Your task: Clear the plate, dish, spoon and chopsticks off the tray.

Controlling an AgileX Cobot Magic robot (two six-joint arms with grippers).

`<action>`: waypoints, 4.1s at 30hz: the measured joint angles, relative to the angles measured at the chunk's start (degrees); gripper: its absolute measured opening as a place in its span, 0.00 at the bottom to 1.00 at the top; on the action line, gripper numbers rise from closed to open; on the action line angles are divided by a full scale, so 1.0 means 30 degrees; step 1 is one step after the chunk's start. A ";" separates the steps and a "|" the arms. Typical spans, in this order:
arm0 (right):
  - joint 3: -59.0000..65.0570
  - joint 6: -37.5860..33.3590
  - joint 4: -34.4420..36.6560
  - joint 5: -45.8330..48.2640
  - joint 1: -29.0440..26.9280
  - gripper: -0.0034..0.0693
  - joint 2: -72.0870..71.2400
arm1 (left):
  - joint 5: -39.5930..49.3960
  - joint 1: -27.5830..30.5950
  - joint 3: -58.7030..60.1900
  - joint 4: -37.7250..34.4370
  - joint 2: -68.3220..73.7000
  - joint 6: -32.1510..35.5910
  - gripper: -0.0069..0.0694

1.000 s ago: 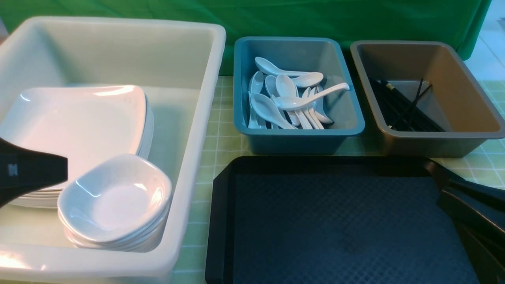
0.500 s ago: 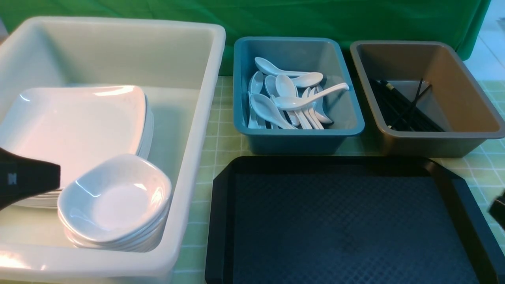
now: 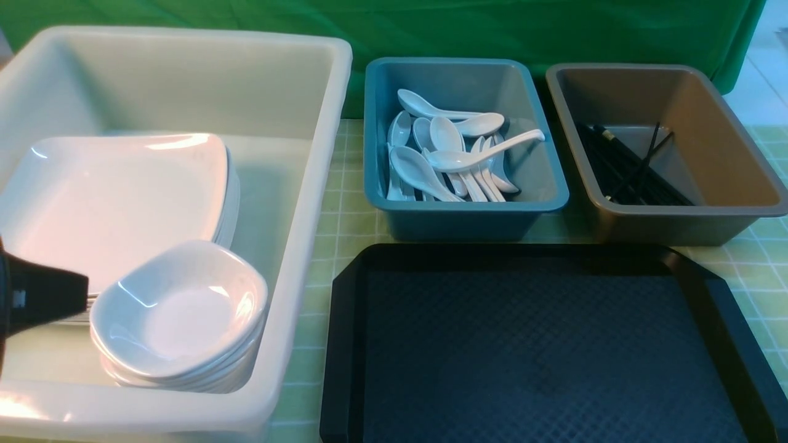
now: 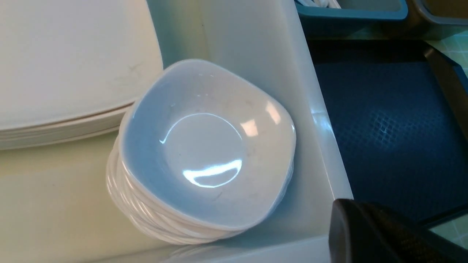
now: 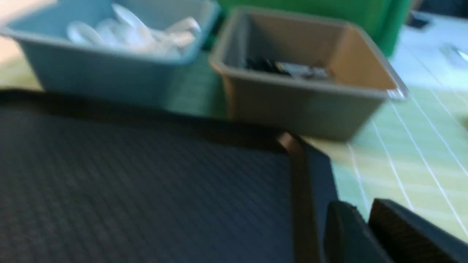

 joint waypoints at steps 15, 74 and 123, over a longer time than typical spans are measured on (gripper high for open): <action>0.0000 0.0244 0.0020 0.0218 -0.0314 0.24 -0.0036 | 0.0267 -0.0495 0.0000 0.0167 -0.0687 -0.0581 0.09; 0.0000 0.0293 0.0020 0.0218 -0.0314 0.37 -0.0036 | -1.9279 -0.4679 1.6404 1.0141 -1.4669 -0.8244 0.09; 0.0000 0.0293 0.0020 0.0218 -0.0314 0.38 -0.0036 | -1.9864 -0.5805 1.6771 1.1585 -1.4795 -0.8977 0.09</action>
